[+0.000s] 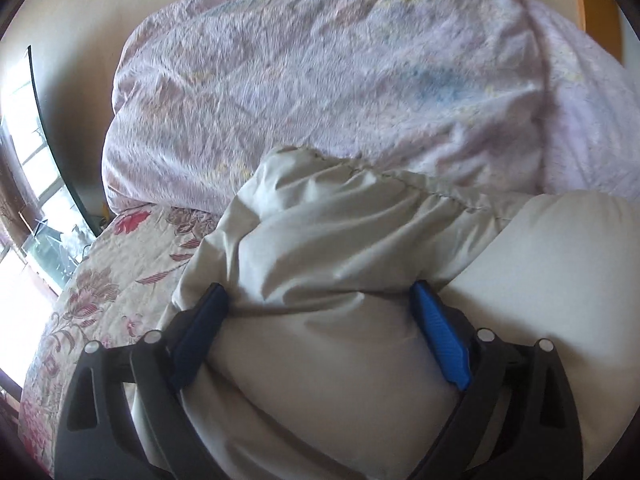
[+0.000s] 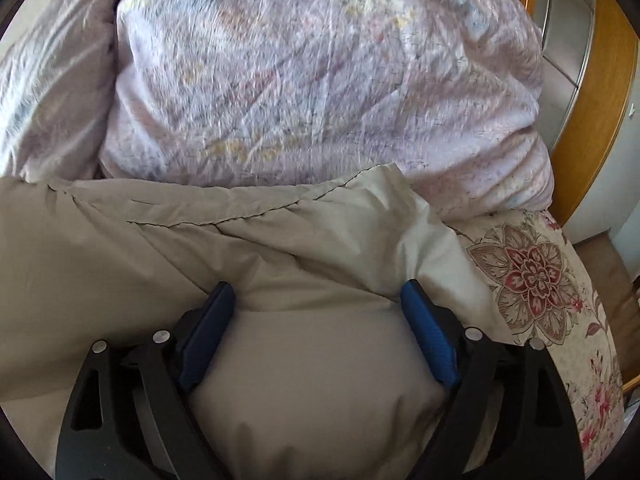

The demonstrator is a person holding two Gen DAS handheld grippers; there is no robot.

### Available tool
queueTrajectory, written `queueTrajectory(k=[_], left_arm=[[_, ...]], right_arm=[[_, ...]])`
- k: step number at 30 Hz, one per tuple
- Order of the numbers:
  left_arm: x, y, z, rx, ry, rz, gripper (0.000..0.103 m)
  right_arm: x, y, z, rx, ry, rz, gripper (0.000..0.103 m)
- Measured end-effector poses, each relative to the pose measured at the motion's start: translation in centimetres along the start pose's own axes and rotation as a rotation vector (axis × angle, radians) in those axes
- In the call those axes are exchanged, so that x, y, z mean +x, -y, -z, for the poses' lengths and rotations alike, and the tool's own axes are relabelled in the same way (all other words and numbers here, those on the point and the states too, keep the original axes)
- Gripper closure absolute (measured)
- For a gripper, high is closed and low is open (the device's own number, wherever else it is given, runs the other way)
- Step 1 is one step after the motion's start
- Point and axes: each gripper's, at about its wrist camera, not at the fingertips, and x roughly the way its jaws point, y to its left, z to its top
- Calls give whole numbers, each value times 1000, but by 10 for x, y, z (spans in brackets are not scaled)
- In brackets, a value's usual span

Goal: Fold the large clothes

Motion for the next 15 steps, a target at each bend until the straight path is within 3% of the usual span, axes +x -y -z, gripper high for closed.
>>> queueTrajectory(k=[7,15], left_arm=[[24,-3,-1,-75,-12,10,2],[39,0,-2,-76,-64,26,2]], right_arm=[[16,3,-2,31,-16,-3,12],[32,10,-3,43,-53,-17,9]])
